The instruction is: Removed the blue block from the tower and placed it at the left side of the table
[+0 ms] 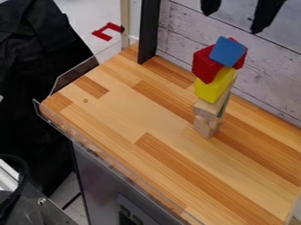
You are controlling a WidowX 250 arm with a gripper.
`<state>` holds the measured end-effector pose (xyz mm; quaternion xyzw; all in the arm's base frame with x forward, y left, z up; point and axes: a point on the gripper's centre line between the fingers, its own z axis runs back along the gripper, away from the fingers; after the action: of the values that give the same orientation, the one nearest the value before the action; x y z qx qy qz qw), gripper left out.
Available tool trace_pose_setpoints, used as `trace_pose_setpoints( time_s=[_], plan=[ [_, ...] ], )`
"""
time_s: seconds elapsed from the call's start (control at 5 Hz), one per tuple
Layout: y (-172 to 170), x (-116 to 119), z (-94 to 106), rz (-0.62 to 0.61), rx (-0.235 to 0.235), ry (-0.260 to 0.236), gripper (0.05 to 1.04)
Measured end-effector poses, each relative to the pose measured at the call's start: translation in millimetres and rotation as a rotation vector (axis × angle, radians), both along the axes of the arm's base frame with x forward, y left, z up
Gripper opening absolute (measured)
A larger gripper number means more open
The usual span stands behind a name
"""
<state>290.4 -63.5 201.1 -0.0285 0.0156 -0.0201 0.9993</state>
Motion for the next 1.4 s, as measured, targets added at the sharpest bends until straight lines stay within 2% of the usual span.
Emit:
trace_pose_setpoints(
  time_s=[0.4, 0.6, 1.0, 1.4],
  plan=[
    [7.1, 3.3, -0.9, 0.021, -0.029, -0.004, 0.999],
    [11.0, 7.6, -12.2, 0.036, -0.047, 0.024, 0.999],
    [9.9, 10.8, -26.0, 0.03, -0.049, 0.07, 0.999],
    [3.9, 11.0, -32.1, 0.033, -0.045, 0.092, 0.999]
  ],
)
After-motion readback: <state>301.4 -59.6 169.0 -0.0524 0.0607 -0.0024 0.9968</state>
